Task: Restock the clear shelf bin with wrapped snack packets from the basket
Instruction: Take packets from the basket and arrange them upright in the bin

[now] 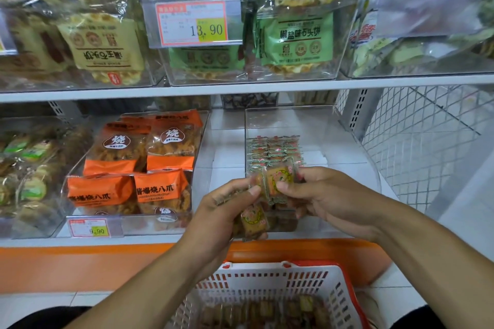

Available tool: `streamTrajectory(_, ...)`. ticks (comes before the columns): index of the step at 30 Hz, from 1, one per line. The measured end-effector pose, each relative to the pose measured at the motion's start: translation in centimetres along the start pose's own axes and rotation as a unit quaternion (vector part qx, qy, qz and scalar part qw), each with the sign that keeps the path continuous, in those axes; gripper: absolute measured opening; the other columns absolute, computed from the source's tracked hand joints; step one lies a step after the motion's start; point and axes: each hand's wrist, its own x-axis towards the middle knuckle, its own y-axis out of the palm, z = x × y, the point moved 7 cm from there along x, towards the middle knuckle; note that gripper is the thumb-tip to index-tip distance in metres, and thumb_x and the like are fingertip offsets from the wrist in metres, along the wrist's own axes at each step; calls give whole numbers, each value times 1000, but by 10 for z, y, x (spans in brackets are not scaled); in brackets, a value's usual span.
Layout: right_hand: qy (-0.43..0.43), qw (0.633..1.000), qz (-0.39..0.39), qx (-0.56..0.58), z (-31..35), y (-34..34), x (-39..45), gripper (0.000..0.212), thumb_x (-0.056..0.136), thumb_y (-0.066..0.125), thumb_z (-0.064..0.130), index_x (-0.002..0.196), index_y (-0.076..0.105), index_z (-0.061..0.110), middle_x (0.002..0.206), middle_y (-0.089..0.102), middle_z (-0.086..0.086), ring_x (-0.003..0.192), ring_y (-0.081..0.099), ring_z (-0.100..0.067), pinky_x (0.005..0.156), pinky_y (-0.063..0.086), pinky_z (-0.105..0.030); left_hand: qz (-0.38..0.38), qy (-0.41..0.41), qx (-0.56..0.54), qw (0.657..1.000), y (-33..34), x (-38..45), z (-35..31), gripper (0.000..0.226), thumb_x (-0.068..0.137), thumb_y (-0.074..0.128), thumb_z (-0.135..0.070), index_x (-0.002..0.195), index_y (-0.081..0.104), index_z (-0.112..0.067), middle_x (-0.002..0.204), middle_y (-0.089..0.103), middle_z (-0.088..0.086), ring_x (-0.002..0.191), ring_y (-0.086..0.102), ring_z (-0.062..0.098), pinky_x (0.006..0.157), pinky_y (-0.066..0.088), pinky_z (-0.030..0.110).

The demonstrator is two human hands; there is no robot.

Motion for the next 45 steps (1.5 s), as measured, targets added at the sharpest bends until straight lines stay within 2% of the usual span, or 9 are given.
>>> streamTrajectory(3,-5,1000,27,6,1,7,0,35,88,69,22,122,69,13,113,75,-9,99,71,-21,82,51,-36,7,-26,4,1000,2,1,3,35,86,71,-33,117,74,-16,110,74,20,83,70,33,65,60,37)
streamTrajectory(6,-63,997,-29,25,16,-20,3,30,87,71,3,115,67,14,101,77,-6,88,73,-18,70,57,-31,-9,-74,-34,997,0,4,10,34,81,75,-40,107,78,-18,103,78,10,82,75,23,62,60,31)
streamTrajectory(9,-114,969,-146,-162,33,-69,6,28,83,76,-2,100,67,18,101,72,-8,81,69,-19,62,59,-31,-18,-112,-80,990,-1,9,16,37,67,83,-42,96,82,-19,94,79,8,77,76,19,60,60,28)
streamTrajectory(13,41,905,-130,-403,0,-91,29,31,80,76,3,105,63,14,97,69,-14,78,67,-27,76,59,-47,-12,-140,-111,984,5,12,19,38,64,85,-40,94,83,-17,96,79,11,78,76,21,61,60,28)
streamTrajectory(17,125,856,-73,-496,-25,-82,52,28,76,76,0,95,64,17,93,67,-7,75,60,-18,58,48,-24,-23,-161,-108,981,10,14,23,36,64,84,-38,94,83,-18,110,76,16,86,75,24,59,60,28)
streamTrajectory(24,164,840,-54,-514,-36,-83,58,26,84,71,2,107,65,12,97,62,-6,76,54,-16,39,33,-14,-31,-186,-110,976,9,11,29,42,62,86,-35,98,82,-13,113,75,18,95,75,30,60,61,29)
streamTrajectory(31,134,866,-111,-469,-33,-97,56,26,74,73,-10,80,66,15,98,73,-7,93,68,-22,69,55,-27,-45,-195,-119,973,5,8,32,58,60,88,-30,112,76,-8,115,74,20,90,76,30,63,62,32)
streamTrajectory(41,186,821,-41,-539,-43,-86,56,21,92,62,2,105,60,18,75,44,12,64,43,-4,39,33,-11,-33,-195,-144,970,9,6,29,37,79,77,-24,110,73,-6,115,74,21,100,74,33,65,63,35)
streamTrajectory(45,215,807,-36,-549,-52,-88,59,24,94,52,-3,77,53,14,70,38,9,59,37,-9,33,26,-11,-37,-192,-147,970,10,7,29,32,70,80,-21,98,79,-5,112,75,21,99,74,35,64,63,36)
